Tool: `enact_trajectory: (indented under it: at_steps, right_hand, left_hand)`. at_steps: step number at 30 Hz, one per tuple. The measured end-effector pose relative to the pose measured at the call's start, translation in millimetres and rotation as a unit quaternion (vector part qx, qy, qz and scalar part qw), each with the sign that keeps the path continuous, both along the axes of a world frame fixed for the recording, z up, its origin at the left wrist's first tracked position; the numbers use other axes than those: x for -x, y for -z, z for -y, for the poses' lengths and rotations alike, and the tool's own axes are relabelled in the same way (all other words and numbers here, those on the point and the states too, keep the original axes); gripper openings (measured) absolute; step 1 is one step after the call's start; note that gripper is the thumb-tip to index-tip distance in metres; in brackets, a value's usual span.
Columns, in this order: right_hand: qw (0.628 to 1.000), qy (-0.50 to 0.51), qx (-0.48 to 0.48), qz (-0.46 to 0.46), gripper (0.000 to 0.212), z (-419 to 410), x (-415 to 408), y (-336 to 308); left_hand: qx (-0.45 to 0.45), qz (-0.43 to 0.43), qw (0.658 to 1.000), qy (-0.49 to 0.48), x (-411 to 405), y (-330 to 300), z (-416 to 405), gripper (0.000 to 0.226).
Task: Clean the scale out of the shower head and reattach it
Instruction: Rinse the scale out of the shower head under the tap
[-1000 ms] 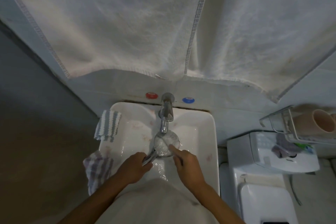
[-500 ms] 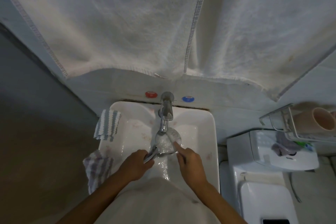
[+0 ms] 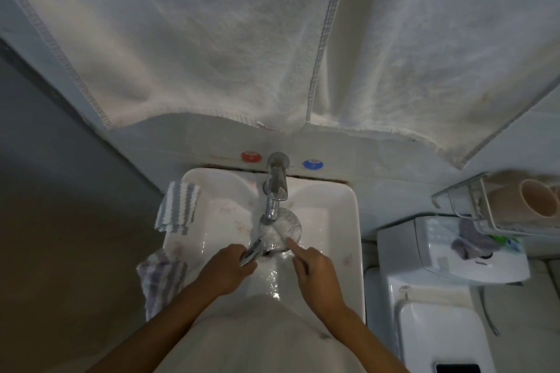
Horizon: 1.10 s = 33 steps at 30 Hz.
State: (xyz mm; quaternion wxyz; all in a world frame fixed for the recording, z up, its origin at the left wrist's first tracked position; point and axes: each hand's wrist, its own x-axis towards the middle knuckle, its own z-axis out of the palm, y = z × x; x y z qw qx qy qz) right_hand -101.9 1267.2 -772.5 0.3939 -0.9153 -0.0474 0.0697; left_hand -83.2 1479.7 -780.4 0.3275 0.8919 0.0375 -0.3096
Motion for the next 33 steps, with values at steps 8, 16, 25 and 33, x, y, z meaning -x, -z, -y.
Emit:
enact_trajectory:
  at_steps: [8,16,25,33]
  right_hand:
    - [0.999,-0.043,-0.001,-0.006,0.052,-1,3,0]
    - [0.998,-0.064,0.003,-0.002,0.052,-1,5,-3]
    - [0.998,-0.055,0.001,-0.011,0.052,1,6,-3]
    - [0.999,-0.038,0.010,0.002,0.056,4,6,-3]
  left_hand:
    - [-0.006,0.006,1.000,-0.006,-2,-1,3,0.031]
    - [-0.007,0.018,1.000,-0.007,-5,-1,5,0.023]
    - [0.004,0.014,1.000,-0.008,-4,1,4,0.031]
    - [0.015,0.010,0.999,-0.034,-12,-3,6,0.026]
